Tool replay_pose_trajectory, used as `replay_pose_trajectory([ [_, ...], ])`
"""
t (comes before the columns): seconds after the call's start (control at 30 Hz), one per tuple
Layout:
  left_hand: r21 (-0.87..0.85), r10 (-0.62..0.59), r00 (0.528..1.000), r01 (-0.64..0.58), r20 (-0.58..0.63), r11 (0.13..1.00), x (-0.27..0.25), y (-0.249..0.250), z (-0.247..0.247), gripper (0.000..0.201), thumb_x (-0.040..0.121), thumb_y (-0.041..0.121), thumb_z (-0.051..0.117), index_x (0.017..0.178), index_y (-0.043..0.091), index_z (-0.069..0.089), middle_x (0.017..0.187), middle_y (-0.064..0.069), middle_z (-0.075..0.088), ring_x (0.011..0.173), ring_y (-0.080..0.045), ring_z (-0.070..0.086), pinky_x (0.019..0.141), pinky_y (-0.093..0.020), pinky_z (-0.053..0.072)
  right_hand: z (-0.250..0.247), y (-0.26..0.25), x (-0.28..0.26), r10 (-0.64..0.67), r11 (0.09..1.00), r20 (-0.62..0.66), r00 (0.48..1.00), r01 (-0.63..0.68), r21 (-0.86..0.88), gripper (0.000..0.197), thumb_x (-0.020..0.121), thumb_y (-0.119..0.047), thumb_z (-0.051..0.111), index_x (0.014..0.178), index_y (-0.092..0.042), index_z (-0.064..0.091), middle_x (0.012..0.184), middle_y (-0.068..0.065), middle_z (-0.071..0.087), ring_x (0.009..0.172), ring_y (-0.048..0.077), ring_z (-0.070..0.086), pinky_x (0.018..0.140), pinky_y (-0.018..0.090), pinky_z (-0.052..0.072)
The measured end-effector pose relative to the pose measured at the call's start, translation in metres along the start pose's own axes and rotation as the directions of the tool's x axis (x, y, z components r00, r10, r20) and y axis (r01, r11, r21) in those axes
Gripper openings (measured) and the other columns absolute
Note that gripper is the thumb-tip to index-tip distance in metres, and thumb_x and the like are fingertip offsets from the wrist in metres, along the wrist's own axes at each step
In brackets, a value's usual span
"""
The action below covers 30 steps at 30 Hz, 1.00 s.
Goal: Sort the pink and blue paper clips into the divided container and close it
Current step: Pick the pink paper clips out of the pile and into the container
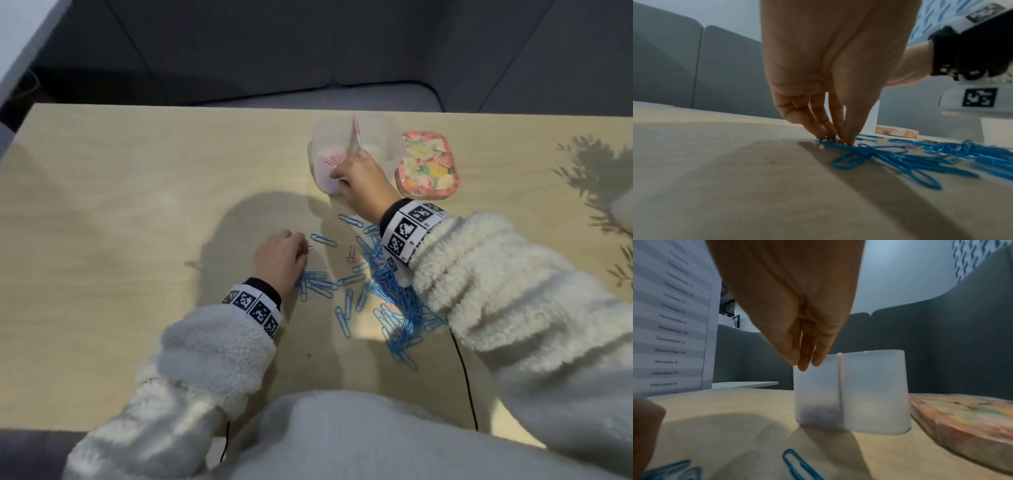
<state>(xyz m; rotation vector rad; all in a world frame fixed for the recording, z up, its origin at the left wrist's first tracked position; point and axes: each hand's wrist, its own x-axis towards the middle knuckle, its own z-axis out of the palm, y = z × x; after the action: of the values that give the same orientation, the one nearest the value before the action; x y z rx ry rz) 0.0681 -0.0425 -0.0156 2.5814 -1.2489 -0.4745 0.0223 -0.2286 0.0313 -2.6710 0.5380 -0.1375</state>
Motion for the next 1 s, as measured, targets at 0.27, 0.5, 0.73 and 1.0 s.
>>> replay_pose_trajectory([
  [0.27,0.194,0.125,0.992,-0.126,0.015,0.973,0.001,-0.002,0.007,0.021,0.093,0.025,0.047,0.103,0.010,0.059,0.111,-0.010,0.055,0.104,-0.031,0.048,0.085,-0.040,0.041,0.010,0.002,-0.050,-0.049,0.998,0.154,0.987,0.056,-0.038,0.027,0.088,-0.007,0.048,0.107,-0.012,0.066,0.108,0.009,0.064,0.107,0.029,0.053,0.087,0.041,0.047],
  [0.5,0.343,0.147,0.983,-0.176,0.110,0.923,0.007,0.006,0.014,0.028,0.095,0.030,0.039,0.111,0.011,0.052,0.119,-0.009,0.048,0.112,-0.030,0.042,0.090,-0.037,0.037,0.030,0.021,-0.083,-0.093,0.984,0.340,0.936,0.139,-0.115,0.022,0.087,-0.024,0.058,0.103,-0.013,0.069,0.109,0.006,0.061,0.110,0.026,0.046,0.080,0.034,0.042],
  [0.73,0.335,0.210,0.964,-0.253,0.160,0.908,0.008,0.013,0.014,0.027,0.090,0.025,0.044,0.108,0.008,0.056,0.117,-0.012,0.053,0.111,-0.031,0.046,0.091,-0.039,0.039,0.039,0.019,-0.090,0.004,0.998,0.271,0.963,-0.021,0.061,0.011,0.086,-0.010,0.053,0.090,-0.004,0.062,0.098,0.016,0.063,0.099,0.031,0.054,0.083,0.039,0.045],
  [1.0,0.031,0.235,0.953,-0.245,0.190,0.969,0.009,0.020,0.008,0.017,0.090,0.015,0.053,0.101,0.003,0.059,0.106,-0.016,0.064,0.100,-0.033,0.056,0.086,-0.041,0.043,-0.007,0.086,-0.115,0.638,0.395,0.140,0.757,-0.479,0.784,0.029,0.087,-0.001,0.037,0.066,-0.008,0.056,0.041,-0.002,0.047,0.034,0.011,0.041,0.042,0.021,0.035],
])
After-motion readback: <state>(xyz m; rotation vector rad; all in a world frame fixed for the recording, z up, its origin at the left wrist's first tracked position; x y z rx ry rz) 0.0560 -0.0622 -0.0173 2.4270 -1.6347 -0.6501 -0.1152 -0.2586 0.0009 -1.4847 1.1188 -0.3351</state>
